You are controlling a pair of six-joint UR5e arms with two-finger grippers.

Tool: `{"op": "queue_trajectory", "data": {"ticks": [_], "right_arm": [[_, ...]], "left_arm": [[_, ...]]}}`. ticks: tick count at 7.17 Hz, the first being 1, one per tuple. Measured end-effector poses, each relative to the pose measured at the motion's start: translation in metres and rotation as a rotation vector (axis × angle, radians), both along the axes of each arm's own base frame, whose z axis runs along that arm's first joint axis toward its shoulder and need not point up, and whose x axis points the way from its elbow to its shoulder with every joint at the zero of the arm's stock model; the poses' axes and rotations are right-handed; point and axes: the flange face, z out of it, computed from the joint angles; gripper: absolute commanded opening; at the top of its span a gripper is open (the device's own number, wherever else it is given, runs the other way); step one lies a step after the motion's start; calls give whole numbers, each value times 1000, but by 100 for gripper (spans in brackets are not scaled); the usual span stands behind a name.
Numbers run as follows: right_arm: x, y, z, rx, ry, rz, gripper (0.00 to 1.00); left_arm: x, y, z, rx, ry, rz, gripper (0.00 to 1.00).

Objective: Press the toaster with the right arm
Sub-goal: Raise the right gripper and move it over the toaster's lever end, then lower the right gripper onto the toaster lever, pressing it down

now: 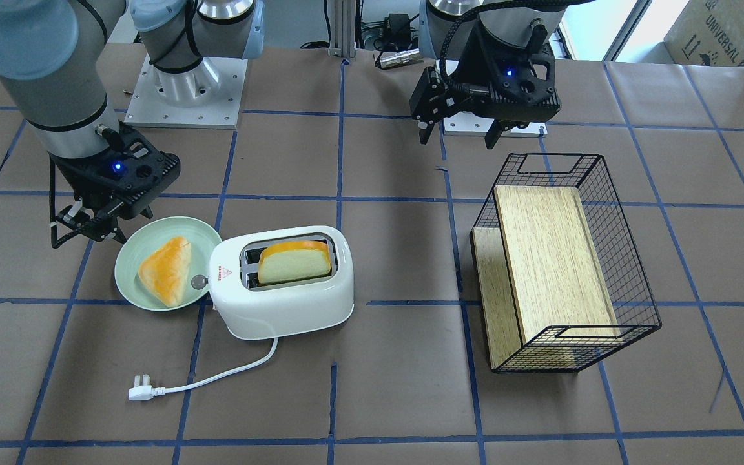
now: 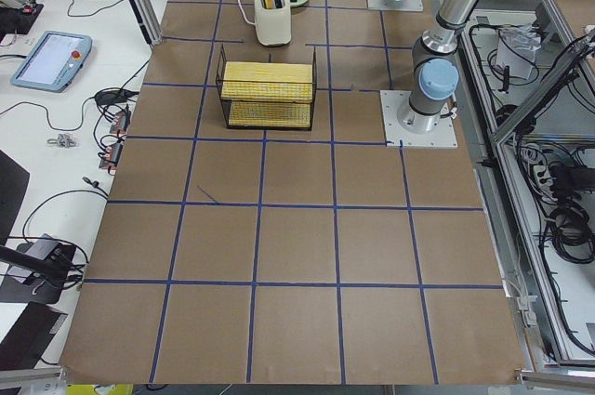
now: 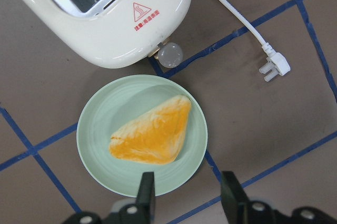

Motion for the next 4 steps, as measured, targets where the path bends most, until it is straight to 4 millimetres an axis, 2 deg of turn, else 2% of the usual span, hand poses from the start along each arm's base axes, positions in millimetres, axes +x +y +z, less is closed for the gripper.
{"op": "queue_trajectory", "data": {"ticks": [4], "right_arm": [[12, -12, -24, 32, -79, 227, 14]], "left_arm": [[0, 0, 0, 0, 0, 0, 100]]}}
